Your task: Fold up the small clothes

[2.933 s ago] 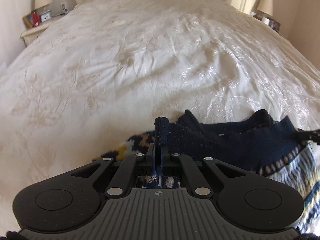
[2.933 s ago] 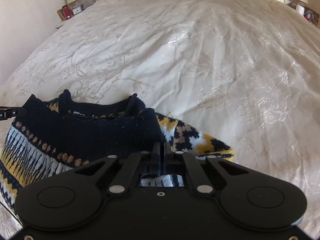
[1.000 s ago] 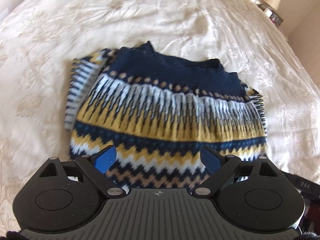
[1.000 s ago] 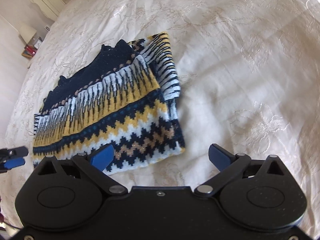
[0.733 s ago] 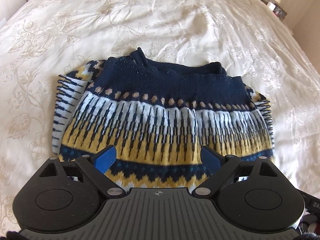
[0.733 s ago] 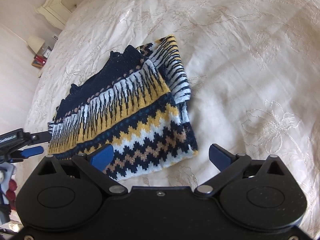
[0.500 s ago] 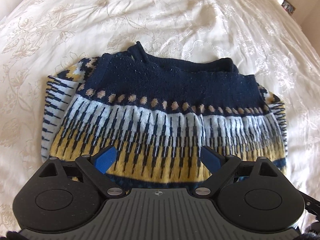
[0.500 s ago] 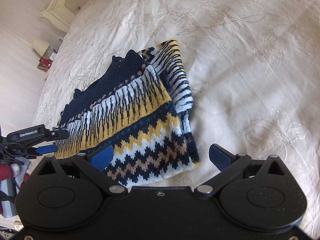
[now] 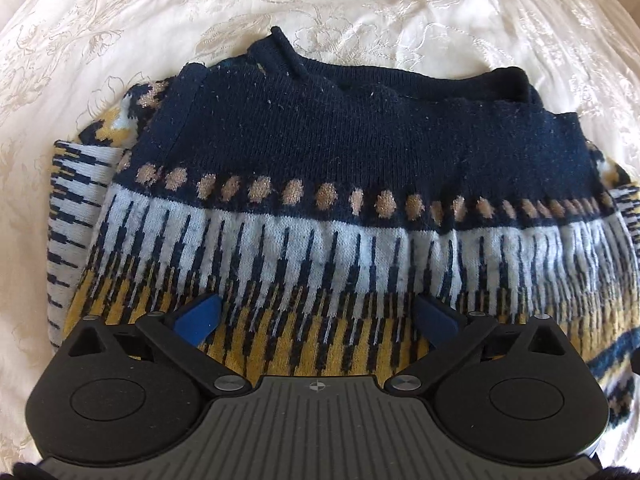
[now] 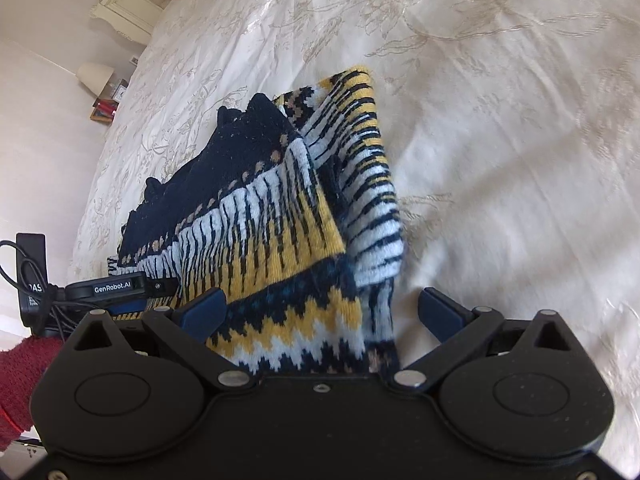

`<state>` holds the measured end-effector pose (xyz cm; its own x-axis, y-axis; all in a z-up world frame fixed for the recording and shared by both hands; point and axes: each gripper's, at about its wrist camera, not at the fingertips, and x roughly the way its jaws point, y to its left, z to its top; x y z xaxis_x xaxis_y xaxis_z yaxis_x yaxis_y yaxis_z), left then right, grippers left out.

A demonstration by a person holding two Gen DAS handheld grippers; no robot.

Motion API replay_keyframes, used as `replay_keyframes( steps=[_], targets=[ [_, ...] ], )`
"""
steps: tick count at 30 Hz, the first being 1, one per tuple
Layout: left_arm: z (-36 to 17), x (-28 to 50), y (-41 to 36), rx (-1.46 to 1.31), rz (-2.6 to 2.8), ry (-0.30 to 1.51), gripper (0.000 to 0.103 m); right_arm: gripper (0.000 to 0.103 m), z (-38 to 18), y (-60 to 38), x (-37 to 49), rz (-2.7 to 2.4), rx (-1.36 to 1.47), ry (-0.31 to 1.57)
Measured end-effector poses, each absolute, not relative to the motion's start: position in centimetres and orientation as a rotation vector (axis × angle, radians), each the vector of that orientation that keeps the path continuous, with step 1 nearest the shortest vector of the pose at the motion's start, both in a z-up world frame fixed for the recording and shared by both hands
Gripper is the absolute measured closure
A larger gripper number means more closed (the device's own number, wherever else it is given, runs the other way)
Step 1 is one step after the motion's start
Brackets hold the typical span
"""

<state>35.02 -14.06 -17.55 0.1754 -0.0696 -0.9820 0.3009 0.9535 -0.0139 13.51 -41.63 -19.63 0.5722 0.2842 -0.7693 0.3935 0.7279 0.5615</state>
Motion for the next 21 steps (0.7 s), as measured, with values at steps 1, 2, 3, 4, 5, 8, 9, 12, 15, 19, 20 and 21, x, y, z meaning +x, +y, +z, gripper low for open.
replay_keyframes(
  steps=[1,2,3,4,5,8,9,12,15,19,20,21],
  targets=[
    [-17.6,35.0,-14.1,0.2,-0.259,1.371,0.0,0.0,-19.9,-41.8,13.9,-0.064,0.793,0.991],
    [-17.6,35.0,-14.2,0.199,-0.252,1.369,0.0,0.0,-20.2,-42.0,14.4,-0.054,0.799,0.996],
    [-17.6,35.1,-14.4,0.199,-0.245,1.367,0.0,0.0,-20.5,-42.0,14.8,-0.043,0.803,1.0],
    [-17.6,35.0,-14.6,0.2,-0.24,1.364,0.0,0.0,-20.7,-42.1,15.1,-0.035,0.806,1.004],
    [-17.6,34.9,-14.5,0.201,-0.237,1.361,0.0,0.0,-20.9,-42.1,15.5,-0.026,0.808,1.006],
    [-17.6,34.9,-14.9,0.201,-0.233,1.359,0.0,0.0,-21.2,-42.4,16.2,0.003,0.822,0.997],
    [-17.6,34.9,-14.8,0.202,-0.234,1.359,0.0,0.0,-21.3,-42.4,16.4,0.009,0.828,0.996],
    [-17.7,34.9,-14.8,0.203,-0.236,1.366,0.0,0.0,-21.4,-42.8,16.9,0.023,0.846,0.996],
    [-17.7,35.1,-14.7,0.204,-0.233,1.371,0.0,0.0,-21.6,-43.2,17.0,0.041,0.869,0.991],
    [-17.7,35.2,-14.8,0.203,-0.229,1.366,0.0,0.0,-21.9,-43.7,17.2,0.08,0.9,0.972],
    [-17.7,35.1,-14.8,0.203,-0.229,1.364,0.0,0.0,-22.0,-43.9,17.3,0.09,0.909,0.965],
    [-17.7,35.1,-14.8,0.203,-0.23,1.364,0.0,0.0,-22.1,-44.1,17.4,0.1,0.923,0.955]
  ],
)
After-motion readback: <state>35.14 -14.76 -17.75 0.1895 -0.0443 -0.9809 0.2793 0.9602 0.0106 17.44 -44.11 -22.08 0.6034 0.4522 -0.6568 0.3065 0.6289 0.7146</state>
